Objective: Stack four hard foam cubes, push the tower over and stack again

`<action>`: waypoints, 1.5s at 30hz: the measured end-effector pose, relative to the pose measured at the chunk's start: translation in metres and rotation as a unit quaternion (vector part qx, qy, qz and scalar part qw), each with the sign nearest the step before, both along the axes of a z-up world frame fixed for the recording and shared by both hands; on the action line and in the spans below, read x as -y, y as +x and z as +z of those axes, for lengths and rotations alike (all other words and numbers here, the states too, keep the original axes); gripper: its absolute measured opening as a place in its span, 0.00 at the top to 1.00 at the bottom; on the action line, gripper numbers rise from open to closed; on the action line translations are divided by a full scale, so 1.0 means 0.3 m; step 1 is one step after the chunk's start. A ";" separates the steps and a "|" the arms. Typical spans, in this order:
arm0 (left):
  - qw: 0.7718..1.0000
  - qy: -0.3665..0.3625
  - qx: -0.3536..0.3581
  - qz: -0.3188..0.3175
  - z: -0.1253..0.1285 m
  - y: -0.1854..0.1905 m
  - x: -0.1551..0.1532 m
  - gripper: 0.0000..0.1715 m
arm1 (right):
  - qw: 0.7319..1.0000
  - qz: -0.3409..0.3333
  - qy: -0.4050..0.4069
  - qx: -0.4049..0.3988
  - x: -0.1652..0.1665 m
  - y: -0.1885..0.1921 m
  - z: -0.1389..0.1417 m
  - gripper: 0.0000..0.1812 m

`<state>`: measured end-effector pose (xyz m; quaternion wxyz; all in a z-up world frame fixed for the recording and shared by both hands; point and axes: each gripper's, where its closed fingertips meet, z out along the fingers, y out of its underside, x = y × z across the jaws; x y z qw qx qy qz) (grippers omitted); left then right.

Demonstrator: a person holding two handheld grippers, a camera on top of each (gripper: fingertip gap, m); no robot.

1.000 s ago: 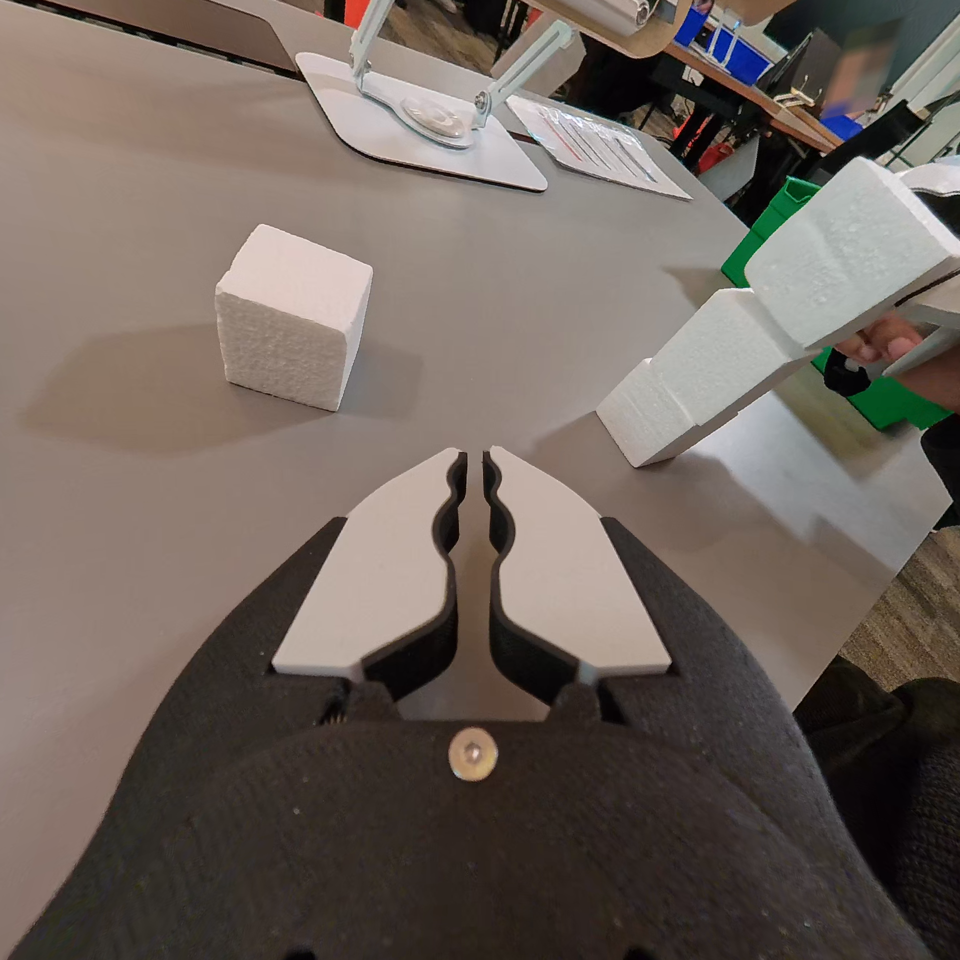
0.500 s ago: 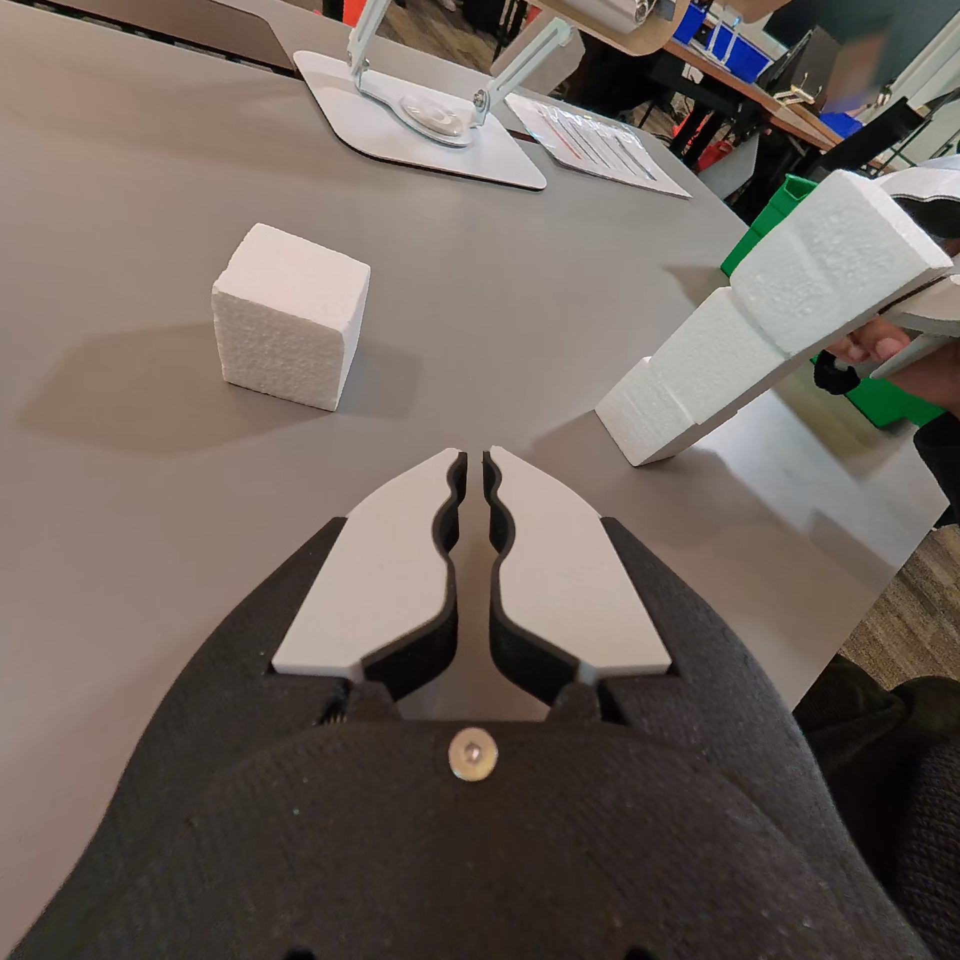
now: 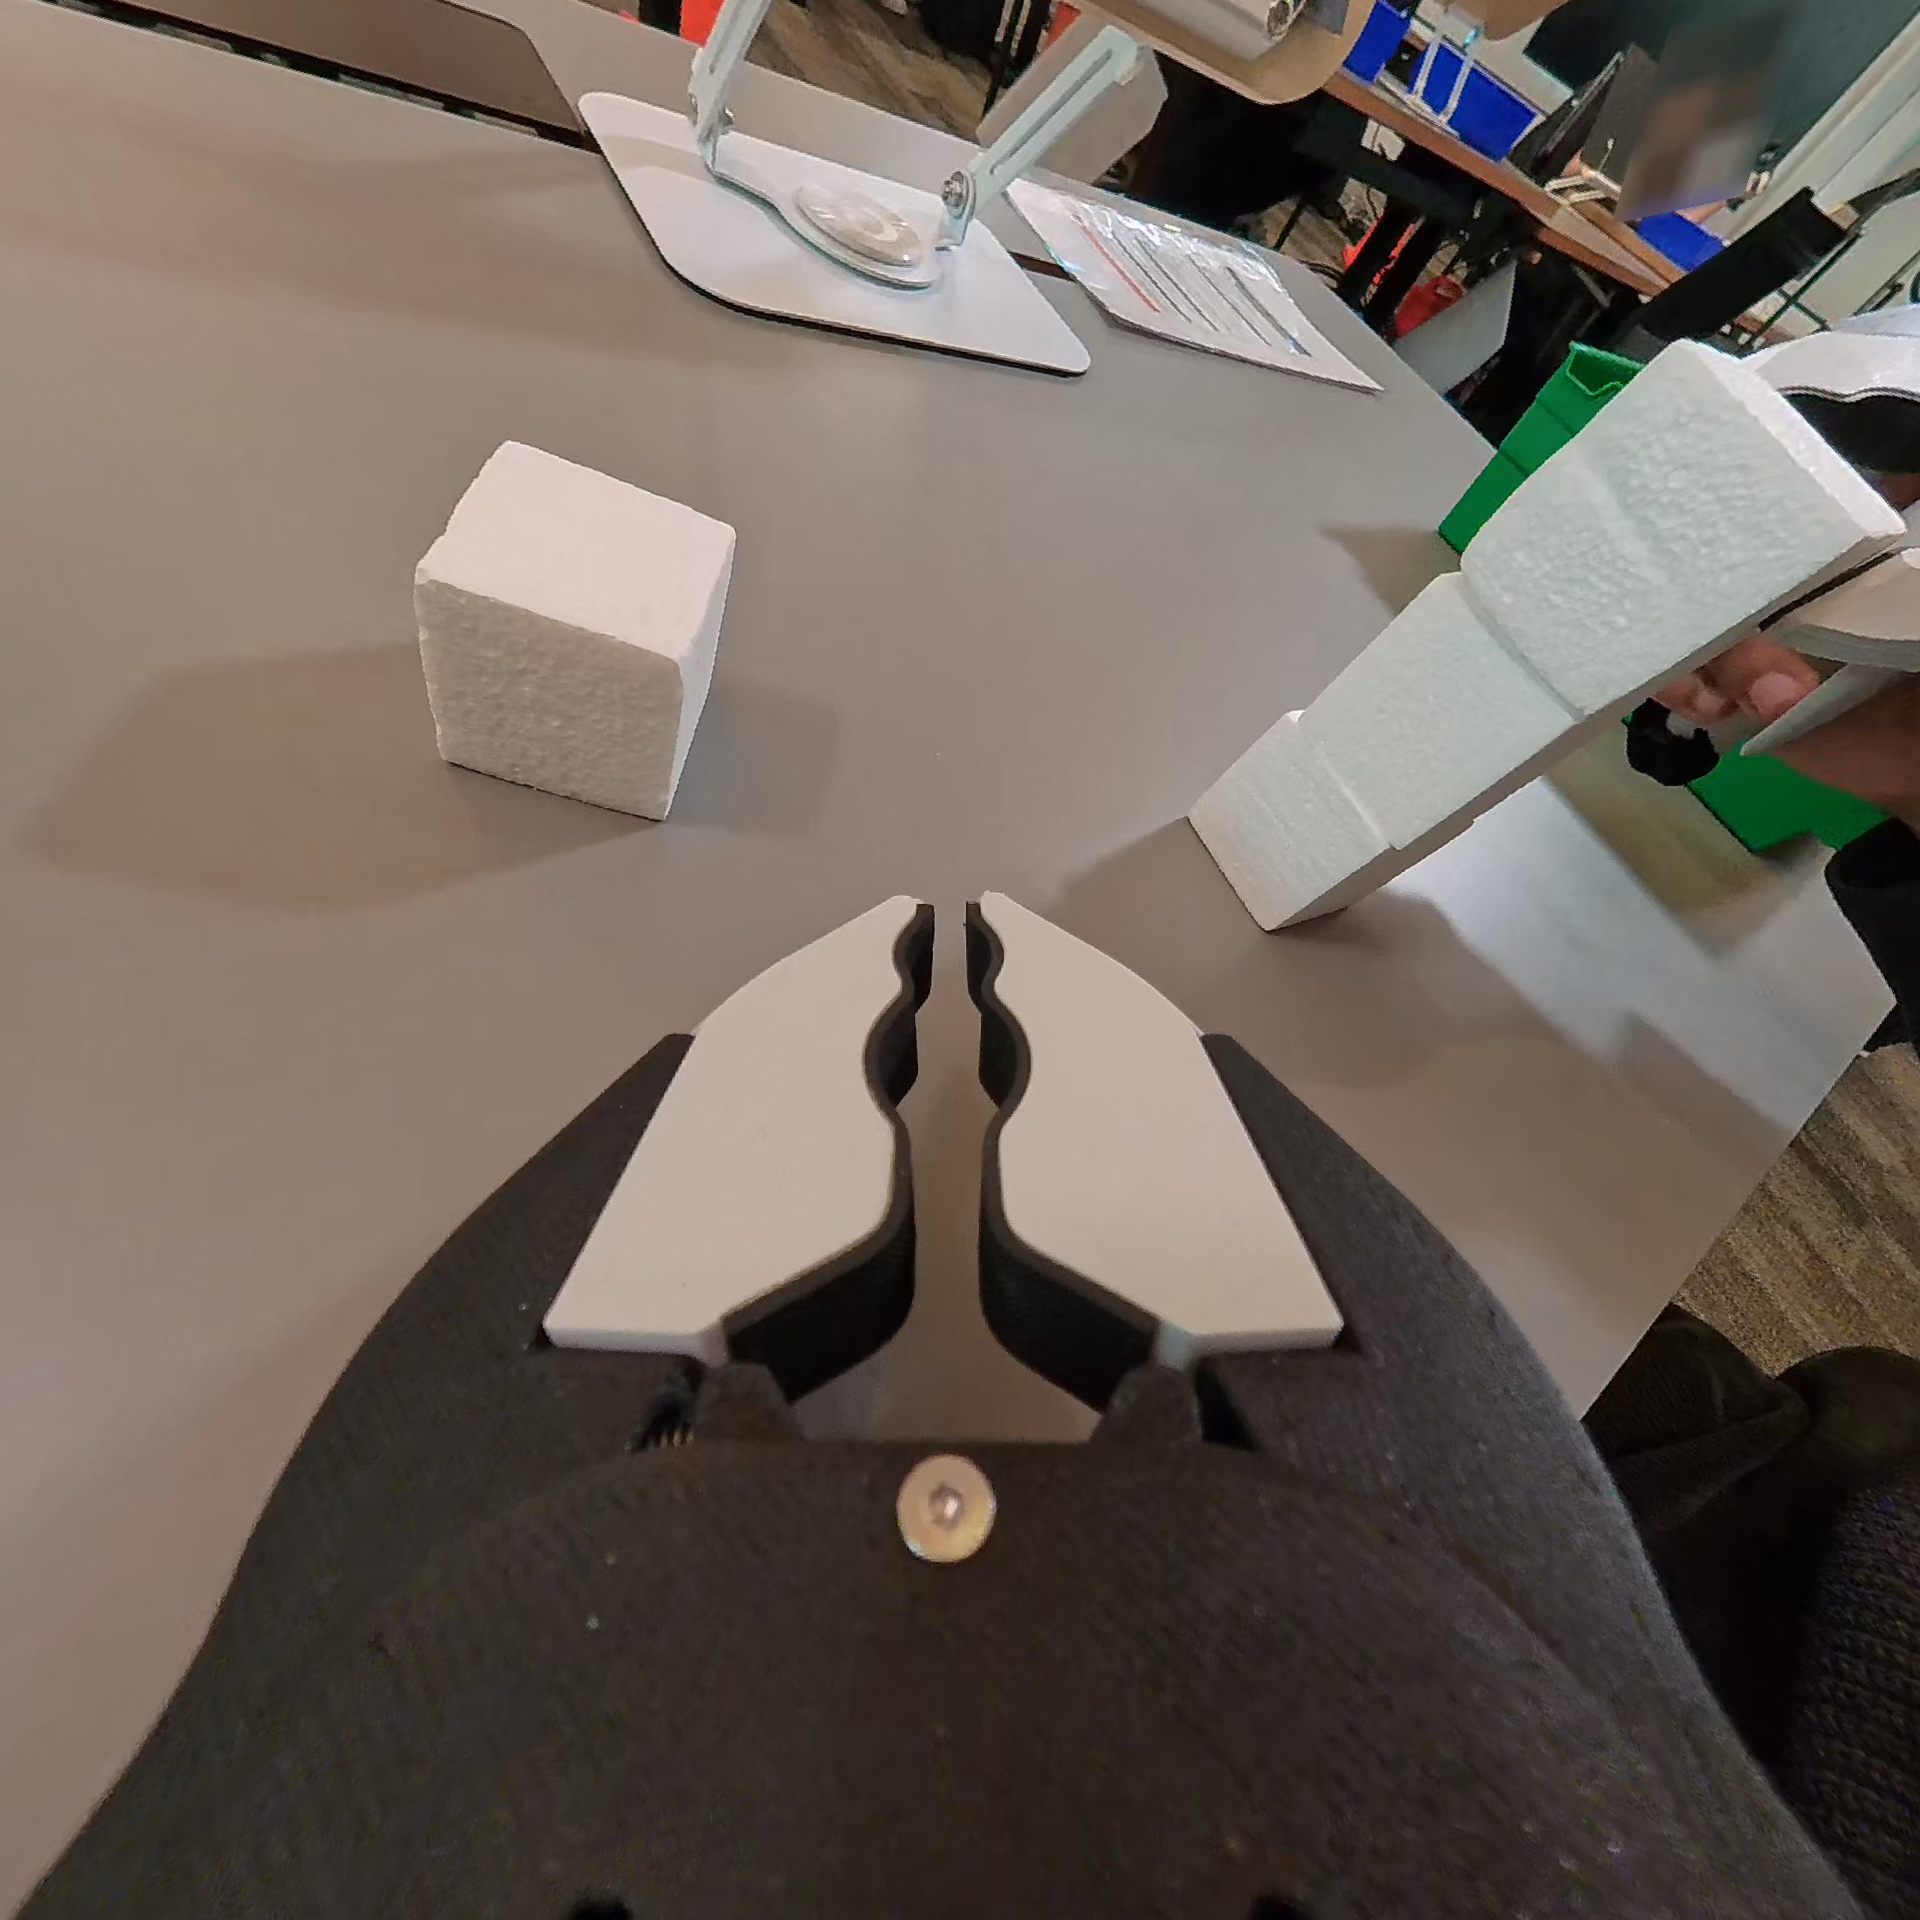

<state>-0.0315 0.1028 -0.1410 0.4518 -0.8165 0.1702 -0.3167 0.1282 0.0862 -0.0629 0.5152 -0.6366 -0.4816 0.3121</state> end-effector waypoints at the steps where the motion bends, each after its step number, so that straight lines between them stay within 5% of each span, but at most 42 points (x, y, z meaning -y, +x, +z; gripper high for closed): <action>1: 1.000 0.000 0.000 0.000 0.000 0.000 0.000 0.96 | 1.000 0.000 0.001 0.001 0.000 0.000 0.000 0.71; 23: 1.000 -0.003 0.001 -0.002 -0.002 0.002 0.001 0.96 | 1.000 0.020 -0.015 0.001 0.001 0.003 -0.004 0.71; 32: 1.000 -0.003 0.002 -0.002 -0.002 0.002 0.002 0.96 | 0.999 0.026 -0.034 0.016 0.017 0.001 -0.041 0.59; 45: 1.000 -0.007 0.005 -0.003 -0.003 0.002 0.002 0.96 | 0.991 -0.002 -0.074 0.112 -0.004 0.006 -0.236 0.50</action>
